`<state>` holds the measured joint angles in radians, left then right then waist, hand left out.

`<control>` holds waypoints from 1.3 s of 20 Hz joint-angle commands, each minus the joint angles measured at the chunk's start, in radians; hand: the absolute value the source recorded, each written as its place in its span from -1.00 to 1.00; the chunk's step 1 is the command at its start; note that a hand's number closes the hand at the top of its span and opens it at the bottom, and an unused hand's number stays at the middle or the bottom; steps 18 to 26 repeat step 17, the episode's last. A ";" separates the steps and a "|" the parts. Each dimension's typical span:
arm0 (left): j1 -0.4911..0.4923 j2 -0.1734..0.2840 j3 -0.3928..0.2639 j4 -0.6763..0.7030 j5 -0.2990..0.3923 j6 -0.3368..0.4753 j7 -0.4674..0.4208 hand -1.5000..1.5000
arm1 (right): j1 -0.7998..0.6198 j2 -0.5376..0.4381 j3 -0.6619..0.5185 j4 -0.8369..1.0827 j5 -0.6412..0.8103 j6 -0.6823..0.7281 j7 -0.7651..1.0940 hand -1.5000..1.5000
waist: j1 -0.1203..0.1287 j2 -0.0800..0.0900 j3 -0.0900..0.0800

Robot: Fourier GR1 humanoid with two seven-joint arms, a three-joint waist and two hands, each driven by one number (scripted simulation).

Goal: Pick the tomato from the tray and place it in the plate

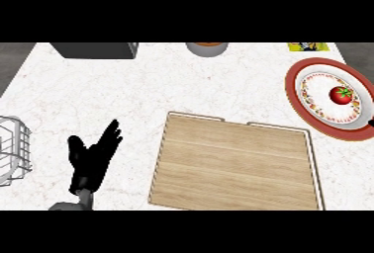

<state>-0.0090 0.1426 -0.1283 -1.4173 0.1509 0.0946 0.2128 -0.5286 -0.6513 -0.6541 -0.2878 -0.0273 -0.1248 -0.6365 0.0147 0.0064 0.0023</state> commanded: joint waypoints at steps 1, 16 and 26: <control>0.044 0.013 0.004 -0.050 0.012 -0.027 0.015 0.00 | 0.099 0.024 0.024 -0.019 -0.013 0.108 -0.067 -1.00 | -0.010 -0.006 -0.001; 0.055 -0.016 0.037 -0.052 -0.031 -0.039 0.014 0.00 | 0.419 0.129 0.161 -0.457 -0.041 0.011 0.095 -1.00 | -0.018 -0.008 -0.003; 0.098 -0.076 -0.015 -0.048 -0.072 0.014 -0.009 0.00 | 0.412 0.157 0.166 -0.447 -0.044 0.016 0.081 -1.00 | -0.017 -0.008 -0.003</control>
